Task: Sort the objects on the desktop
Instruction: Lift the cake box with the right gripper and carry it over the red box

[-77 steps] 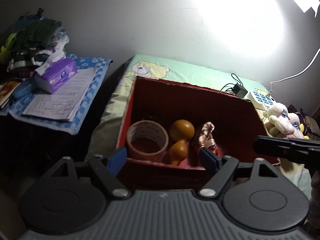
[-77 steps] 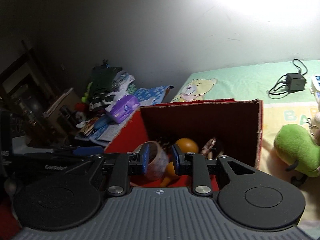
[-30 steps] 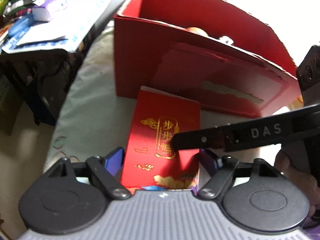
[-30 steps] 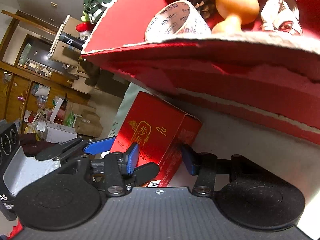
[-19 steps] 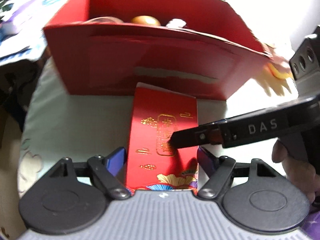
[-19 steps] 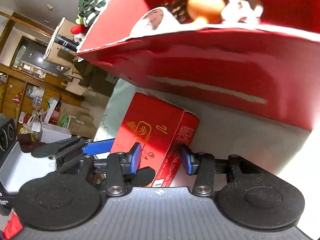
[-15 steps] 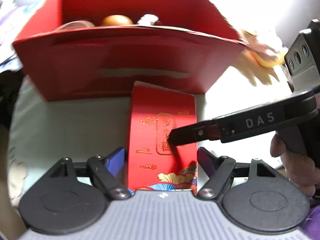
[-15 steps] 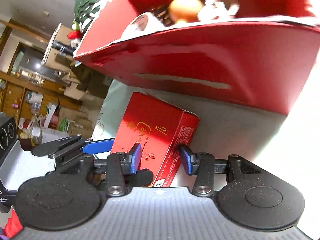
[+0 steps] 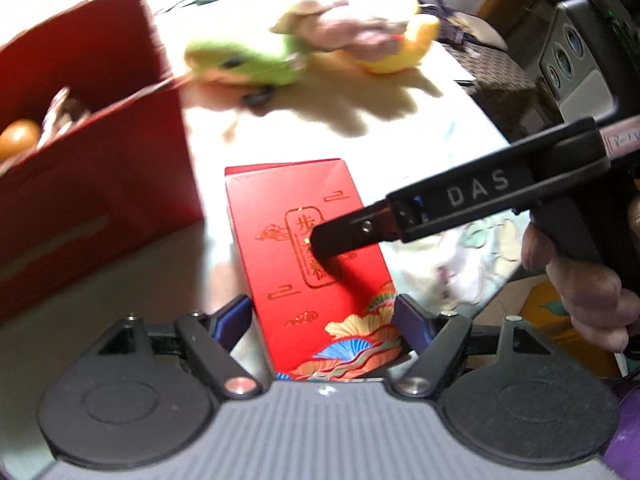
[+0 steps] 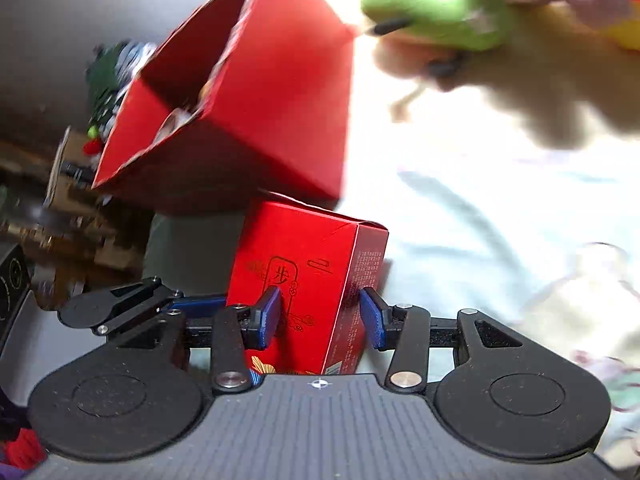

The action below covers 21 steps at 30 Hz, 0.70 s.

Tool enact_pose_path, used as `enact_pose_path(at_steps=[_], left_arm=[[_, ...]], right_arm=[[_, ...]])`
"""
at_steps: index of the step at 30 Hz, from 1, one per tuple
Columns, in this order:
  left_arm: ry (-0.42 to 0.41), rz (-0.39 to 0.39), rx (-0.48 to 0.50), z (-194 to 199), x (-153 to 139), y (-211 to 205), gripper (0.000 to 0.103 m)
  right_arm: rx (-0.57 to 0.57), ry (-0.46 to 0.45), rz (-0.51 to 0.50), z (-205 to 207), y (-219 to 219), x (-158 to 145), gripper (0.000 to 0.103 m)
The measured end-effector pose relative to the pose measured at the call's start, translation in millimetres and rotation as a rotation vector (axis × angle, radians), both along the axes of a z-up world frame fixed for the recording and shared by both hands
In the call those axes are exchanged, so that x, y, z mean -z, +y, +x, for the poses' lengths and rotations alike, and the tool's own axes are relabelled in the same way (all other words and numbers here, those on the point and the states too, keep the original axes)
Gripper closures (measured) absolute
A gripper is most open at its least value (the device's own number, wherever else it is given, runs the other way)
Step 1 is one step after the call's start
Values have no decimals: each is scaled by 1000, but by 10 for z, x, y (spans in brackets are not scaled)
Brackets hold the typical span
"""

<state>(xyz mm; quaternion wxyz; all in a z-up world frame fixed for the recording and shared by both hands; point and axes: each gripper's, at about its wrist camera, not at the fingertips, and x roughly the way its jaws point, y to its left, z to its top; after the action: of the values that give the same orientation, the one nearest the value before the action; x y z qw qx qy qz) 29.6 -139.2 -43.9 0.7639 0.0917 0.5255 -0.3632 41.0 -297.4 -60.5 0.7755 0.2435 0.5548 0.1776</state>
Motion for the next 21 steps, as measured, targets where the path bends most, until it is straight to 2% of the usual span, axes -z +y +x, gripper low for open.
enact_pose_path(at_steps=[5, 11, 16, 21], left_arm=[[-33, -38, 41, 18, -94, -362, 26], [-83, -83, 60, 67, -289, -552, 26], [-151, -117, 40, 156, -538, -542, 26], [-224, -154, -10, 305, -839, -337, 26]], right_arm=[[97, -37, -22, -131, -321, -76, 56], [204, -98, -24, -220, -629, -195, 56], [270, -169, -18, -233, -817, -328, 56], [292, -250, 12, -183, -809, -517, 56]])
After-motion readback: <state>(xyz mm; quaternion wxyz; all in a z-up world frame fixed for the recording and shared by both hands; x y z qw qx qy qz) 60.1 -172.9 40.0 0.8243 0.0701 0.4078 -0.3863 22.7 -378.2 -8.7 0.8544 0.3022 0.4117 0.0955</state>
